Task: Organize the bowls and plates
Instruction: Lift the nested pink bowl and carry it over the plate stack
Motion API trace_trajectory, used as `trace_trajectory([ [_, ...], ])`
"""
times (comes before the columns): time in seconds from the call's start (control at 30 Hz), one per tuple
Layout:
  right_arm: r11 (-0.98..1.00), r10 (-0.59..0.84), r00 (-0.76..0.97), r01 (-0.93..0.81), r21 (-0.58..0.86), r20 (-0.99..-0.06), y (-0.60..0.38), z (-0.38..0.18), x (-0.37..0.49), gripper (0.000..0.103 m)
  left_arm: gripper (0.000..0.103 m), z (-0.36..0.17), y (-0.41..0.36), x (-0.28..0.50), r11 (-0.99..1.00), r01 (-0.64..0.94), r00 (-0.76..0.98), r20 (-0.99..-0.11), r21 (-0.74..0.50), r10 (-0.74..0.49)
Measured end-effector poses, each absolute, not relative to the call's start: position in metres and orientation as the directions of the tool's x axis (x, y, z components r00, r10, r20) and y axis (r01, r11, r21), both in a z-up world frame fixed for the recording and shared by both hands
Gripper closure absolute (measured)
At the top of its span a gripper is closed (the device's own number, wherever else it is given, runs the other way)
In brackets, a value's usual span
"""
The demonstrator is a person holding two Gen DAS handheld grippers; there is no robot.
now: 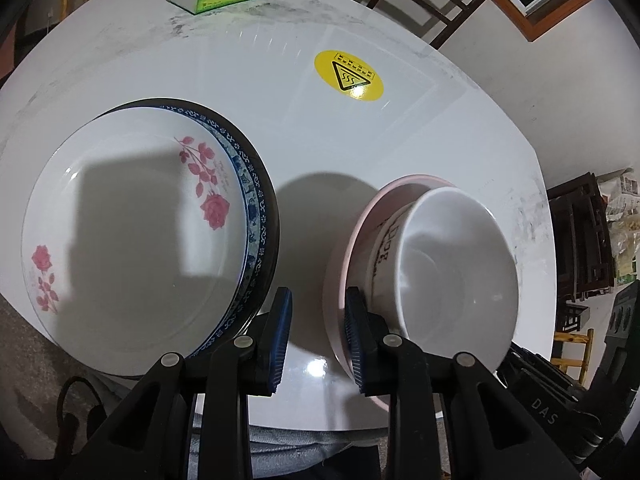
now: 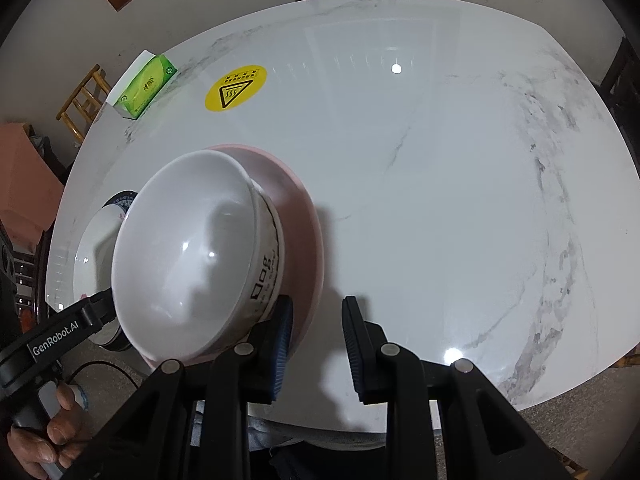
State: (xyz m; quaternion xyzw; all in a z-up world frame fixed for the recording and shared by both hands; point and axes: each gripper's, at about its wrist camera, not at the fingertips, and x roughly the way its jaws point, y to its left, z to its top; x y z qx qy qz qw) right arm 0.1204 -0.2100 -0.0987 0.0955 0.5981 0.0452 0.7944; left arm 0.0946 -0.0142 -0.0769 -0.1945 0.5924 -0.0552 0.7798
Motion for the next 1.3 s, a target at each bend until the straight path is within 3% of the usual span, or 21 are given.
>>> trace_trajectory([
  [0.63, 0.98, 0.165, 0.282, 0.064, 0.19, -0.945, -0.209, -0.106, 0.135, 0.077, 0.084, -0.077, -0.024, 0.096, 0.934, -0.117, 0.316, -0.904, -0.339, -0.288],
  [0.8, 0.977, 0.174, 0.291, 0.07, 0.202, -0.941, -0.213, -0.106, 0.131, 0.078, 0.09, -0.077, -0.025, 0.097, 0.934, -0.1, 0.322, -0.899, -0.343, -0.296],
  [1.03, 0.973, 0.187, 0.296, 0.072, 0.217, -0.937, -0.209, -0.104, 0.131, 0.09, 0.096, -0.074, -0.031, 0.098, 0.942, -0.078, 0.335, -0.899, -0.325, -0.283],
  [1.3, 0.972, 0.188, 0.297, 0.081, 0.22, -0.936, -0.209, -0.104, 0.131, 0.09, 0.096, -0.074, -0.033, 0.098, 0.944, -0.076, 0.339, -0.899, -0.32, -0.278],
])
